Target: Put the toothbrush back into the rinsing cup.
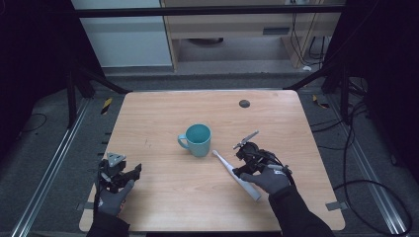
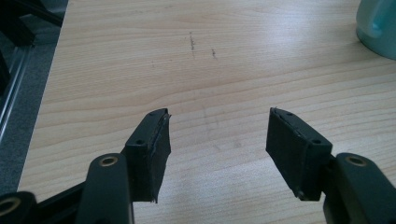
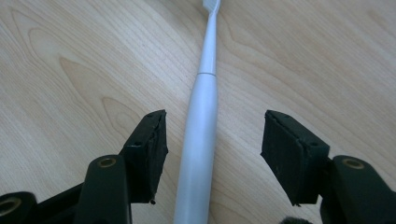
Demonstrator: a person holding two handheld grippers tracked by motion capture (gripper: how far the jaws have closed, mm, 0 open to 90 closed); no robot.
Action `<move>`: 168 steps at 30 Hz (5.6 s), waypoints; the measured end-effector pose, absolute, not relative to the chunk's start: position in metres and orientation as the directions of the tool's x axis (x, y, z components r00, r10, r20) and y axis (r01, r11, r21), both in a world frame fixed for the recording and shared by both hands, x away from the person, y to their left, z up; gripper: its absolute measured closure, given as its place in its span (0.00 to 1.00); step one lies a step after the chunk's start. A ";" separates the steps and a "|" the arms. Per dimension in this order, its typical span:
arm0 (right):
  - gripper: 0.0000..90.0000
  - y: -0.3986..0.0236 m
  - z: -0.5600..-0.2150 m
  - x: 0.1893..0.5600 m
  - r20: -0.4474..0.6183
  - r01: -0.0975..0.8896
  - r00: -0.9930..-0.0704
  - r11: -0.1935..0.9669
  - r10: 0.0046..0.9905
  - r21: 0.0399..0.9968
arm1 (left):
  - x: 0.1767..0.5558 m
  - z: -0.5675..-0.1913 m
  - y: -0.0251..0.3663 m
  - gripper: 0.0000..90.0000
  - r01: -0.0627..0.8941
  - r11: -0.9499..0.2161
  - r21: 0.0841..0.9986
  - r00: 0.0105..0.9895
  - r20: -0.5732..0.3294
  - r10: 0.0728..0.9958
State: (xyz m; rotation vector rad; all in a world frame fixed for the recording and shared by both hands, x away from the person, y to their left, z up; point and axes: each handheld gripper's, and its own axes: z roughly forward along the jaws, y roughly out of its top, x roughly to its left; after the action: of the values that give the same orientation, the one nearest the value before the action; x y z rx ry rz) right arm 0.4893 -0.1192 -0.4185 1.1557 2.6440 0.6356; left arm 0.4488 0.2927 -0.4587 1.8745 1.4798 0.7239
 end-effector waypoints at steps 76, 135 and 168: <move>0.74 -0.147 -0.422 0.461 0.125 0.668 -0.637 0.464 0.761 0.582 | 0.449 -0.459 0.290 0.44 0.630 -0.177 0.757 0.221 0.044 0.974; 0.74 -0.033 -0.364 0.567 0.258 0.366 -0.533 -0.055 0.806 0.929 | 0.448 -0.458 0.294 0.44 0.619 -0.156 0.770 0.211 0.028 0.977; 0.74 -0.007 -0.423 0.580 0.175 0.442 -0.482 0.066 0.858 0.895 | 0.448 -0.458 0.294 0.44 0.620 -0.157 0.769 0.213 0.028 0.977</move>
State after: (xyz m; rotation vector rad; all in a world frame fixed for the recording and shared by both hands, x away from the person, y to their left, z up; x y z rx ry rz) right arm 0.5801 -0.0070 -0.4230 1.2928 1.9486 1.3955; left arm 0.4485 0.2941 -0.4578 1.8599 1.4781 0.7254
